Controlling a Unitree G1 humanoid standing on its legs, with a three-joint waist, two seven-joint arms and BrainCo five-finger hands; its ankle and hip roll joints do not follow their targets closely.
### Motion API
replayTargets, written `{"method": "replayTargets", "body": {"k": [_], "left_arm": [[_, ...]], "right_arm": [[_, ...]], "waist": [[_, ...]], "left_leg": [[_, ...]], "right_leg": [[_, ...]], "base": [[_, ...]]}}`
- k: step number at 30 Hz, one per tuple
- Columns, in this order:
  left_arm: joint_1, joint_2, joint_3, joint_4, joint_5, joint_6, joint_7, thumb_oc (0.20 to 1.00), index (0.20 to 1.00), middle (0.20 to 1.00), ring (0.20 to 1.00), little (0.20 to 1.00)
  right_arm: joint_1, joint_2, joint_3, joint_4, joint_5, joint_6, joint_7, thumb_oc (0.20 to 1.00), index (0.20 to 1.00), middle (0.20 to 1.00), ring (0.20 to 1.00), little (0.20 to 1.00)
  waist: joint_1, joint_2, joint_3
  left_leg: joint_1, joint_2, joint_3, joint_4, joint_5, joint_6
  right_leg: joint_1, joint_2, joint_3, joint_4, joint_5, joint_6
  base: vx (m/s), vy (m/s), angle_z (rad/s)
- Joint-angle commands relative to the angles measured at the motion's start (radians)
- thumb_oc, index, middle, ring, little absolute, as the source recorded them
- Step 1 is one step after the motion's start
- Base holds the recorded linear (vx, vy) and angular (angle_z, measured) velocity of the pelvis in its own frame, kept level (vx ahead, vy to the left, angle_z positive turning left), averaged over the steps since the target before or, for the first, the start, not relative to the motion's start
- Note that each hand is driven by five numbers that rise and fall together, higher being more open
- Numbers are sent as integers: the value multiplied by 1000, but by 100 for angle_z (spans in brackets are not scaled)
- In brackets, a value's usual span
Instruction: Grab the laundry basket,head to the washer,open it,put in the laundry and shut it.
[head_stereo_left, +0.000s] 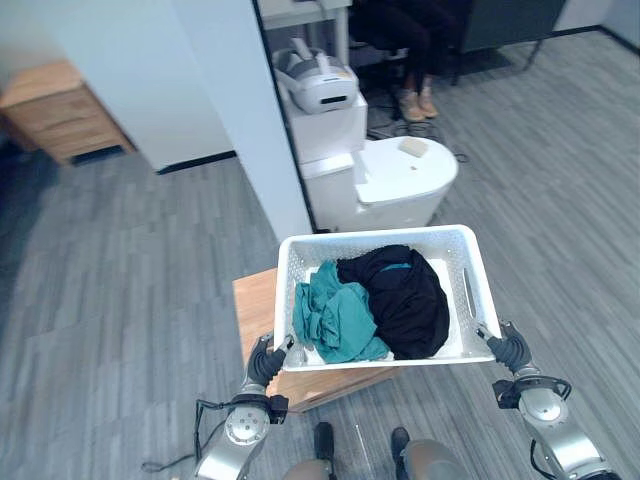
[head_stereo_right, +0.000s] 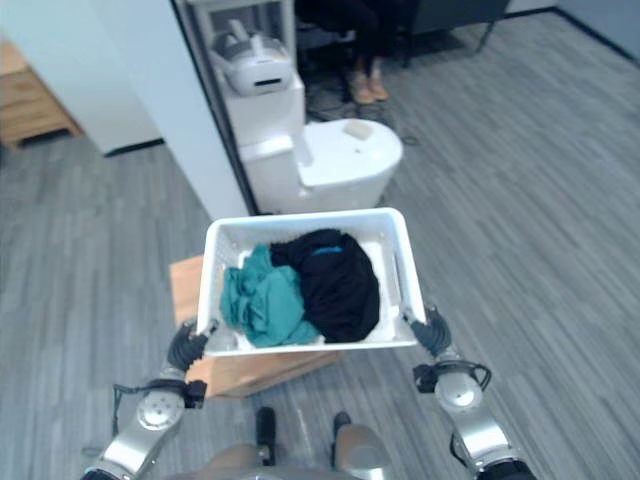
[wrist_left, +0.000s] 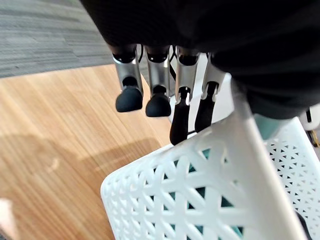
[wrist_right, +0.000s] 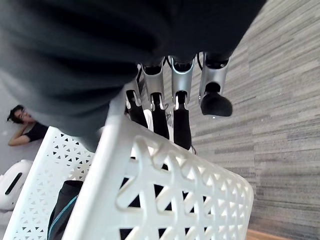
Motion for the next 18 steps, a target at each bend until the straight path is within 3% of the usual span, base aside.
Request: {"method": "replayTargets", "body": {"k": [1,3,4,5,6,8,9,10,13,15,16,18], "left_arm": [[-106,-31,-8,-109,-82,-110,-57,200,200,200,200,200],[-135,-30,-12,-109,-75,-114,-40,200,200,200,200,200],[-144,-28,-9,-115,-77,-116,-33,200,200,200,200,200],[-145,-27,-4,-128,-78,-118,-29,200,200,200,200,200],[-142,-29,1,-130,-84,-118,-28,200,200,200,200,200],[-129,-27,17,-139,-89,-116,-30,200,200,200,200,200],[-128,-26,17,-140,-89,-116,-30,200,200,200,200,200],[-99,-22,43,-147,-94,-117,-38,200,200,200,200,200],[-70,-30,50,-137,-82,-101,-67,200,200,200,200,200],[-61,-34,50,-129,-86,-99,-69,200,200,200,200,200],[-65,-37,49,-123,-86,-97,-67,200,200,200,200,200],[-65,-42,47,-120,-92,-100,-52,200,200,200,200,200]], "right_arm": [[-71,40,49,-151,50,-149,101,200,200,200,200,200],[-93,48,67,-157,42,-150,102,200,200,200,200,200],[-101,52,74,-163,41,-153,102,200,200,200,200,200],[-98,62,83,-178,36,-158,107,200,200,200,200,200],[-94,65,85,-178,34,-159,109,200,200,200,200,200],[-94,71,91,-172,28,-157,113,200,200,200,200,200],[-94,72,91,-172,28,-157,113,200,200,200,200,200],[-92,73,92,-165,28,-155,117,200,200,200,200,200],[-69,65,78,-175,29,-144,138,200,200,200,200,200],[-59,49,67,-181,27,-141,134,200,200,200,200,200],[-58,40,64,-187,34,-142,133,200,200,200,200,200],[-59,17,61,-193,47,-141,128,200,200,200,200,200]], "waist": [[-37,-30,-38],[-50,-39,-25],[-43,-41,-20],[-23,-38,-18],[-13,-34,-19],[10,-19,-24],[11,-20,-24],[27,-21,-38],[-1,-30,-65],[1,-31,-64],[1,-33,-62],[26,-35,-49]], "left_leg": [[46,-37,34,89,-165,27],[47,-27,123,102,-182,39],[50,-16,168,106,-188,41],[72,6,258,91,-182,39],[83,18,299,88,-176,35],[112,44,367,85,-189,29],[114,43,369,84,-191,29],[131,56,453,91,-201,29],[171,72,510,139,-227,16],[150,143,531,303,-171,-38],[142,168,525,359,-135,-54],[92,190,425,492,-76,-78]], "right_leg": [[-32,14,84,-190,160,97],[-83,26,86,-164,176,114],[-97,13,35,-154,171,115],[-96,-39,-158,-135,142,101],[-88,-72,-266,-121,126,91],[-69,-130,-447,-58,85,79],[-72,-131,-445,-50,80,80],[-41,-187,-587,-29,78,74],[-18,-153,-525,-98,76,73],[21,-104,-482,-147,71,48],[35,-88,-471,-163,67,40],[73,-42,-427,-201,51,10]], "base": [[-114,92,-85],[-117,29,-149],[-134,-75,-307],[-122,-107,-325],[-21,-88,-188],[21,-49,-202],[-18,-118,-257],[88,-152,-202],[279,-221,-178],[309,-300,-93],[278,-276,-35],[291,-211,-130]]}}
